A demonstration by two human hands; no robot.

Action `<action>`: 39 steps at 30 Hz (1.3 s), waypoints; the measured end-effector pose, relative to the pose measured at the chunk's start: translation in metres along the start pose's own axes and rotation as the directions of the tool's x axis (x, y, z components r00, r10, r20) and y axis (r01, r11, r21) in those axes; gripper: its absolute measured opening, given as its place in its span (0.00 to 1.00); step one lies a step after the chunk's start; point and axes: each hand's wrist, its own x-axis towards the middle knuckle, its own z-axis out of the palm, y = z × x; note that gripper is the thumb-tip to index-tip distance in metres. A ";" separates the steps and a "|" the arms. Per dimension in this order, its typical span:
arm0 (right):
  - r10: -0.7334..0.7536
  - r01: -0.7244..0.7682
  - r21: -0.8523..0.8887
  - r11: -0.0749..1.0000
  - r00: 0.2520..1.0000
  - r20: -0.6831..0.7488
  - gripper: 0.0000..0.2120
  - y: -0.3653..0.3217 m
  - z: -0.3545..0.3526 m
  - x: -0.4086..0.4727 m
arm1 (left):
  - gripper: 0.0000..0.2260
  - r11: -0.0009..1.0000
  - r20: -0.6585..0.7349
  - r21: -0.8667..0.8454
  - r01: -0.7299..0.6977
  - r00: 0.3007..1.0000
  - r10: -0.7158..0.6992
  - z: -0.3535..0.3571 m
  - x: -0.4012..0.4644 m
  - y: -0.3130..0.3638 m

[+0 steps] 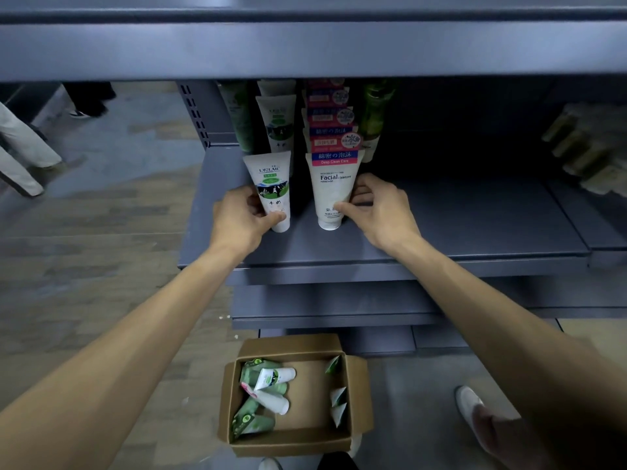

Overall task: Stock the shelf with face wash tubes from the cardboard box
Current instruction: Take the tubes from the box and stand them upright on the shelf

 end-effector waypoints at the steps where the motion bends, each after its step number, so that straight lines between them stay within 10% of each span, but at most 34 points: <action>1: 0.000 0.000 0.003 1.000 1.000 0.000 0.16 0.001 0.000 0.000 | 0.13 1.000 -0.011 0.016 -0.002 1.000 0.002 0.001 0.003 0.000; 39: -0.030 0.030 0.014 0.999 1.000 -0.006 0.16 0.007 0.005 0.003 | 0.21 0.946 -0.032 0.298 -0.128 0.989 0.144 0.027 0.090 -0.002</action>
